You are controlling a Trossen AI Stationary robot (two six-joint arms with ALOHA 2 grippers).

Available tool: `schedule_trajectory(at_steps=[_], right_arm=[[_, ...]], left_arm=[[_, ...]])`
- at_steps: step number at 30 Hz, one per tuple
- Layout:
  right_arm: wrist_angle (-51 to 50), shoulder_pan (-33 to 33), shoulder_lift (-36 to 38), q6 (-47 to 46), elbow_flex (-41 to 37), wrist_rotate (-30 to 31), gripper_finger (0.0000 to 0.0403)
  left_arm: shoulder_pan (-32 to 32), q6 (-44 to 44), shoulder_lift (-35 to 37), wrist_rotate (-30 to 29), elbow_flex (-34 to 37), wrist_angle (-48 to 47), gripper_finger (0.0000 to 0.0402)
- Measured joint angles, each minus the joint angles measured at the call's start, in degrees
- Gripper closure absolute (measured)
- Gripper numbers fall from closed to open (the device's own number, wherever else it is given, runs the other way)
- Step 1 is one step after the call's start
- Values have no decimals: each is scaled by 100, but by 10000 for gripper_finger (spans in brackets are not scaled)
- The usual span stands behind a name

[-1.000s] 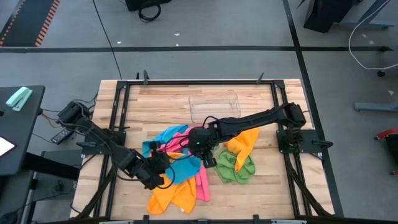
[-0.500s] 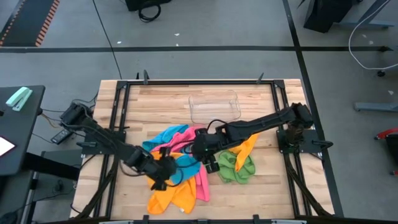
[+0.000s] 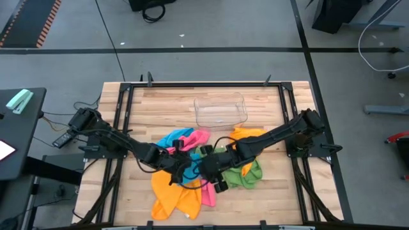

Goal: Fold microfiber towels
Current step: Fold the bottom blue microfiber cloth

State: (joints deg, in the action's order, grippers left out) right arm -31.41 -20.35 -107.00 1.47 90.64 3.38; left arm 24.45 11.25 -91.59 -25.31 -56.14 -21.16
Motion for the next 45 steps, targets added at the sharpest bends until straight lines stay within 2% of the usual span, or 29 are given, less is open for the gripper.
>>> schedule_trajectory(at_steps=[3, 7, 10, 16, 22, 30, 41, 45], right_arm=[[906, -35, -13, 18, -560, 63, 226], [2523, -57, -13, -129, -1461, 744, 226], [3610, -131, -15, -133, -2004, 923, 226], [4362, -182, -112, -92, -2401, 998, 226], [4394, -95, -617, 275, -2207, 1069, 226], [4630, 26, -650, 260, -2067, 1242, 226], [3126, 173, -640, -436, -2108, 1250, 226], [3045, 180, -640, -564, -2108, 1240, 226]], left_arm=[[18, -7, 0, 5, 0, -5, 317], [15, 2, 0, 5, 0, 19, 325], [7, -8, 0, 5, 0, 89, 331], [-135, -55, -111, 3, 46, 172, 335], [-267, -65, -120, -33, 48, 289, 337], [-232, -35, -118, -36, 47, 217, 347], [-232, 11, -118, -29, 47, 110, 351], [-232, -49, -112, 99, 46, 143, 348]])
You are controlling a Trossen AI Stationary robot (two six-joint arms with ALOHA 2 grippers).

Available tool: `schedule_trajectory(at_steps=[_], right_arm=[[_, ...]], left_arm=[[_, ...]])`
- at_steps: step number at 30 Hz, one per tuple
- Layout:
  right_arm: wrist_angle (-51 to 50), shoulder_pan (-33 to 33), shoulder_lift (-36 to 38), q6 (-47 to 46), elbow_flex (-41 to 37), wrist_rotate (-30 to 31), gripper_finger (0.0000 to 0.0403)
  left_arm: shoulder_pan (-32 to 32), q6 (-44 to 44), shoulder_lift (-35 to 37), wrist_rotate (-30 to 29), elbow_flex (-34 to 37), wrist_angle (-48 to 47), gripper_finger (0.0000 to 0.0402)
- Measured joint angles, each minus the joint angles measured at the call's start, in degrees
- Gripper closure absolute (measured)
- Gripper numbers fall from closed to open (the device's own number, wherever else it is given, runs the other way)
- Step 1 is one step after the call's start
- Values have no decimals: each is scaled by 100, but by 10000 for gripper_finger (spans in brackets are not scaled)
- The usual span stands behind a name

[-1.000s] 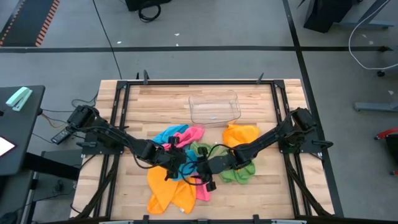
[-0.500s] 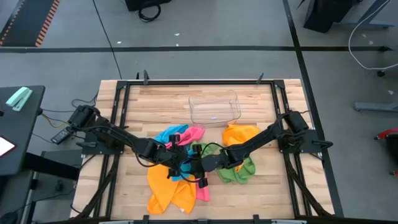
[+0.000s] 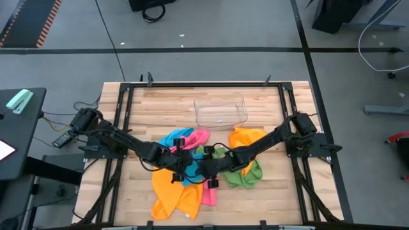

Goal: Fold microfiber towels
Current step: Fold the bottom blue microfiber cloth

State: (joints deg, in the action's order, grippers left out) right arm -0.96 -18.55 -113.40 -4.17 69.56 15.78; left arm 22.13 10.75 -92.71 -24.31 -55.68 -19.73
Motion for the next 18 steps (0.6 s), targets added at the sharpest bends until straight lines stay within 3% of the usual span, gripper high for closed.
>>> schedule_trajectory(at_steps=[7, 13, 18], right_arm=[[61, 42, 0, -37, 0, -9, 226], [83, 27, 299, 8, -2, -11, 226], [51, 31, 444, 94, 5, -20, 226]], left_arm=[[270, -93, 530, 77, -34, 231, 353], [564, 484, 249, 181, -7, 79, 338], [991, 54, 118, 136, -9, 280, 307]])
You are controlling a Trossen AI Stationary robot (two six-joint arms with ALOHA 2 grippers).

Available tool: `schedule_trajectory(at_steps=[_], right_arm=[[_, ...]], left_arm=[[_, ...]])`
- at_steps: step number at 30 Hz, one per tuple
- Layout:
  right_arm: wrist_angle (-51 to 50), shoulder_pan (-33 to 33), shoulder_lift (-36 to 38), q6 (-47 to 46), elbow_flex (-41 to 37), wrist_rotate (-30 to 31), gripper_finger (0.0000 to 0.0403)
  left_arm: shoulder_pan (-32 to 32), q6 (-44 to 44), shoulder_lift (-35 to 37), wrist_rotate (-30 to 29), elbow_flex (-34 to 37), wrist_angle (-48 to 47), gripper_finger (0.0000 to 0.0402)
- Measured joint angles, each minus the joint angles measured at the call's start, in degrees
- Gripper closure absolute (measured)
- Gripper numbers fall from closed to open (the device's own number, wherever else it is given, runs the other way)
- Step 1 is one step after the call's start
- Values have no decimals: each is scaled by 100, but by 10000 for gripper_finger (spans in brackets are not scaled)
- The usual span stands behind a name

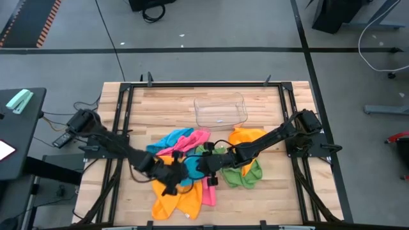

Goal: Fold microfiber towels
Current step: Fold the bottom blue microfiber cloth

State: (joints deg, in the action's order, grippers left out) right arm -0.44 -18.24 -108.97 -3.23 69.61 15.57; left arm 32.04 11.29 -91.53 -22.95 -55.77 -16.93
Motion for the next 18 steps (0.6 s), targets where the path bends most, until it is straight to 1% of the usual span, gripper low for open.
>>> schedule_trajectory(at_steps=[3, 7, 11, 14, 18], right_arm=[[5, 44, -12, -1, -3, -16, 226], [-29, 157, -37, 1, -7, -18, 226], [-338, 281, -37, -70, -5, -20, 226], [-423, 284, -37, -113, -5, -17, 226], [-442, 275, -37, -90, -5, -19, 226]], left_arm=[[234, 32, -4, -256, 0, 90, 281], [294, 370, -56, -537, -6, 4, 235], [202, 909, -399, -478, -4, -566, 201], [145, 1199, -700, -490, -4, -949, 193], [128, 1069, -848, -532, -4, -886, 200]])
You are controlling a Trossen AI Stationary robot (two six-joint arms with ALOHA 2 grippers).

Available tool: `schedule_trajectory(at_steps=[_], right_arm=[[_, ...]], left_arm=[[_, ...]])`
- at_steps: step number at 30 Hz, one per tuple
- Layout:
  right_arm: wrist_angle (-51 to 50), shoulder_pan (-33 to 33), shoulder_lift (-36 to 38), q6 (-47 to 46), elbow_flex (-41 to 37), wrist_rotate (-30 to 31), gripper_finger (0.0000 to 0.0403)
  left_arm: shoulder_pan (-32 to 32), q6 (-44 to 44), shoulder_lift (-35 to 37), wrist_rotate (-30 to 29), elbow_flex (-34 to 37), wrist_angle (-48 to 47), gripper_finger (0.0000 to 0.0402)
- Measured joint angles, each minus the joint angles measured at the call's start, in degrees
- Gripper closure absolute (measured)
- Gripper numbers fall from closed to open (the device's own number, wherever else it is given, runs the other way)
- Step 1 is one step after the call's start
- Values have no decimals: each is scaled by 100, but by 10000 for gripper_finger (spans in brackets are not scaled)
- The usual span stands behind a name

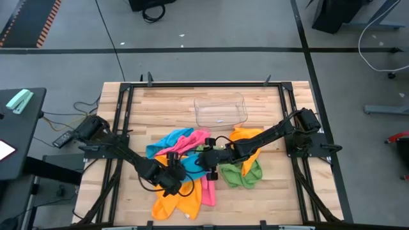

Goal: Fold microfiber towels
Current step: Fold the bottom blue microfiber cloth

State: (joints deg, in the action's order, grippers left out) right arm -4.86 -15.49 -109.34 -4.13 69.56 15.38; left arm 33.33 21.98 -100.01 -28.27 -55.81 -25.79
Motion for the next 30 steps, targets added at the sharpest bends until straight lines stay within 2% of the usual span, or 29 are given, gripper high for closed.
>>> schedule_trajectory(at_steps=[6, 12, 20, 25, 30], right_arm=[[-120, -10, 226, 204, -2, -1, 226], [297, -320, 478, 726, 7, -50, 226], [582, -669, 329, 1017, 7, 52, 226], [369, -745, 280, 900, -2, 533, 226], [369, -764, 282, 783, -2, 1459, 226]], left_arm=[[76, -208, 175, -10, -16, 57, 221], [226, -184, 480, -18, -7, 78, 222], [332, -175, 327, -83, -19, 1550, 196], [330, -309, 20, -96, -4, 2266, 157], [422, -285, -307, -869, -353, 2087, 133]])
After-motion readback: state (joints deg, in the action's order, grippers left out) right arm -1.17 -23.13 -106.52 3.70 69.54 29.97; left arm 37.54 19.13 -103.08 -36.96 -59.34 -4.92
